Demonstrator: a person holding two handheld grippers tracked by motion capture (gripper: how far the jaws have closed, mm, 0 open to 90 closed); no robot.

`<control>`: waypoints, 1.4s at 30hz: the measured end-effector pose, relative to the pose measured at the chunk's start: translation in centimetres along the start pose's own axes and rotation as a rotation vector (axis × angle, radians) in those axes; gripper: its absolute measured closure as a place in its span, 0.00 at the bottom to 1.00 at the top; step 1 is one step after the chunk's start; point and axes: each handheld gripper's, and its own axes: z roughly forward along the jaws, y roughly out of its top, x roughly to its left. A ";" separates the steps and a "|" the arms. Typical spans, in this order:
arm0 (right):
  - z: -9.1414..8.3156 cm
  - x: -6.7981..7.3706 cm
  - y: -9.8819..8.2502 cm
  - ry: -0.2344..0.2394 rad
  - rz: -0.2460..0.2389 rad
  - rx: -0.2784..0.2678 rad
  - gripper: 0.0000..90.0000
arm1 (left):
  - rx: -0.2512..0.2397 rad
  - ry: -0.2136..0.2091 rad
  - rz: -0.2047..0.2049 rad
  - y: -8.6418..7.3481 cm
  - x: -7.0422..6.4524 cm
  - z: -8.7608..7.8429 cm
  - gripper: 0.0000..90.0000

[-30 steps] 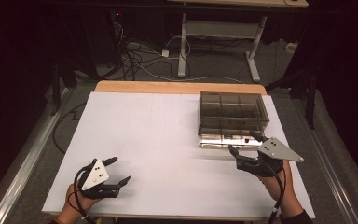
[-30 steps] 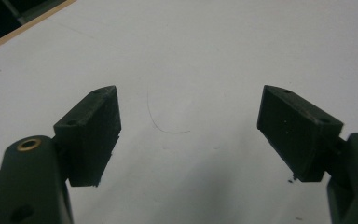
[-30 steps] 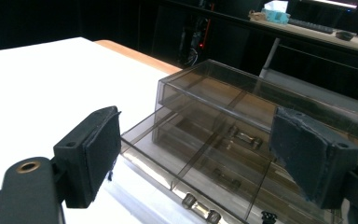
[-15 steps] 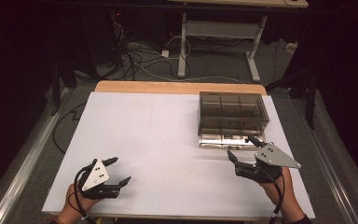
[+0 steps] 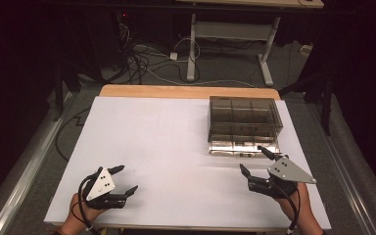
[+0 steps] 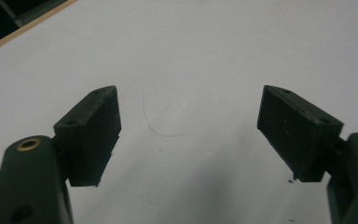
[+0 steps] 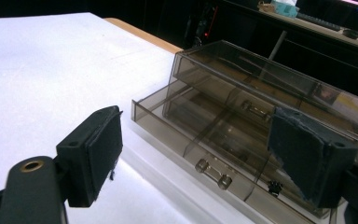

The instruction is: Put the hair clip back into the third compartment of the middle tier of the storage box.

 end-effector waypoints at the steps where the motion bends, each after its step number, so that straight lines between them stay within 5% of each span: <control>1: 0.0 0.0 -0.1 0.001 -0.001 0.004 0.21 | 0.001 -0.001 0.001 0.0 0.0 0.0 0.23; 20: -1.0 0.4 -2.7 -0.026 -0.063 0.048 0.22 | 0.004 -0.016 0.009 -0.1 -0.5 0.1 0.23; 42: -1.4 0.0 -7.7 -0.049 -0.050 0.142 0.21 | 0.027 -0.049 0.018 -0.5 -1.3 0.6 0.22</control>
